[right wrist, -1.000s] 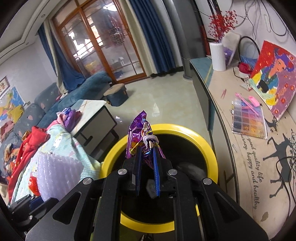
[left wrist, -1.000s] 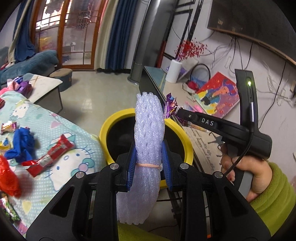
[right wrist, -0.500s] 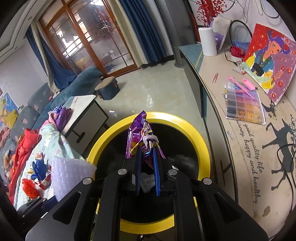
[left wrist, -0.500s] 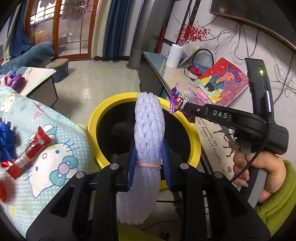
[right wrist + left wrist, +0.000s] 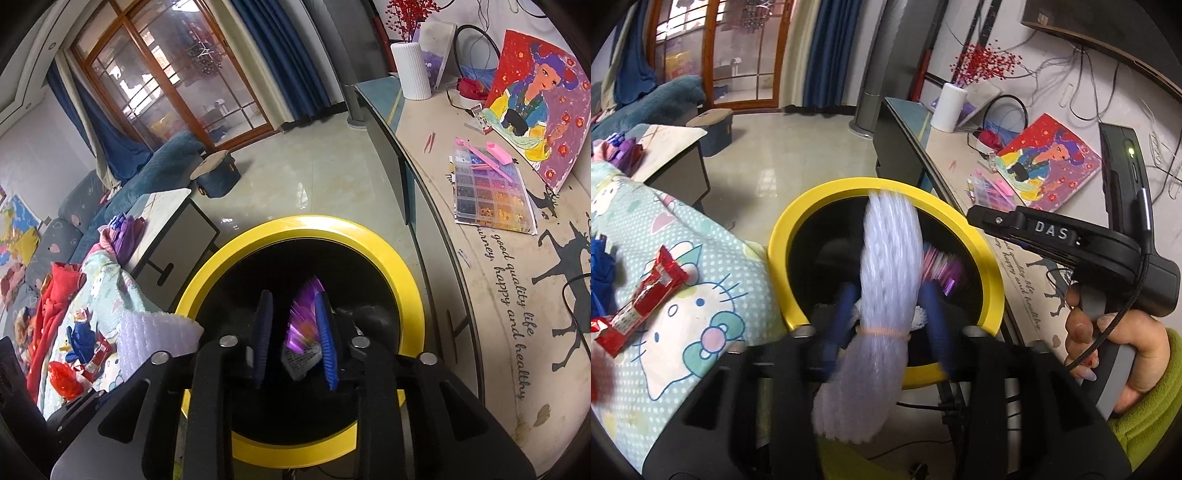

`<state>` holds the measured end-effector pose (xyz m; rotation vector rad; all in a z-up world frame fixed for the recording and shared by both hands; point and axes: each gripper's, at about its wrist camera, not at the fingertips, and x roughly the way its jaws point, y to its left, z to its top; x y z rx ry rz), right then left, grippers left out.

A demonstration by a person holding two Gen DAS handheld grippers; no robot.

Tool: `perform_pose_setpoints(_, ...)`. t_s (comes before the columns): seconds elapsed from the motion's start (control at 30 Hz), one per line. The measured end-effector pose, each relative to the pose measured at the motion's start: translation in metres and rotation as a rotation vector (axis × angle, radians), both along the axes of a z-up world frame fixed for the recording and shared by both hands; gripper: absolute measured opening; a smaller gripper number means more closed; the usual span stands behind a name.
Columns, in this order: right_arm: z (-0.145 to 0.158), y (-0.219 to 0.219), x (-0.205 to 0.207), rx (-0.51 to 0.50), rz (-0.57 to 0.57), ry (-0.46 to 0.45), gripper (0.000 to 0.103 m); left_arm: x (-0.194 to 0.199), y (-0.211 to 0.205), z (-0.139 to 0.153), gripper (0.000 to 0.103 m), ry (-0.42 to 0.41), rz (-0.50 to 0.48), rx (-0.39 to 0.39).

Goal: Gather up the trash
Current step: 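Open the right tool to drop the purple wrapper into the bin, then open the left tool to drop the lavender foam net into the bin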

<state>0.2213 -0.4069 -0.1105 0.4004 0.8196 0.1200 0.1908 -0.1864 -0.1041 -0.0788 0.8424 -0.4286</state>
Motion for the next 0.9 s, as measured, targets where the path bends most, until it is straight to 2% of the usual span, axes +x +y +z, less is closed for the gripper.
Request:
perform_pose_setpoints(0.03,0.001,0.000,-0.001,-0.004,-0.004,-0.003,0.030,0.000,0.001,0.001,0.057,-0.002,0.008,-0.002)
perform_pose_setpoints(0.1,0.003,0.000,-0.002,-0.010,-0.009,-0.010,0.034,-0.002,0.004,0.004,0.064,-0.004,0.019,-0.008)
perform_pose_setpoints(0.17,0.006,0.000,-0.003,-0.015,-0.019,-0.020,0.040,-0.006,0.008,0.008,0.089,-0.015,0.035,-0.014)
perform_pose_setpoints(0.2,0.007,0.001,-0.005,-0.020,-0.024,-0.027,0.043,-0.007,0.010,0.010,0.092,-0.022,0.045,-0.010)
perform_pose_setpoints(0.4,0.019,0.012,-0.011,-0.055,-0.018,-0.073,0.049,-0.021,0.028,0.023,0.092,-0.055,0.095,-0.007)
perform_pose_setpoints(0.57,0.032,0.026,-0.018,-0.084,0.011,-0.119,0.051,-0.031,0.042,0.036,0.092,-0.093,0.144,-0.008)
perform_pose_setpoints(0.73,0.045,0.043,-0.027,-0.084,0.063,-0.161,0.051,-0.044,0.058,0.051,0.092,-0.144,0.191,-0.009)
perform_pose_setpoints(0.9,0.058,0.061,-0.035,-0.091,0.111,-0.201,0.055,-0.052,0.075,0.059,0.092,-0.162,0.239,-0.008)
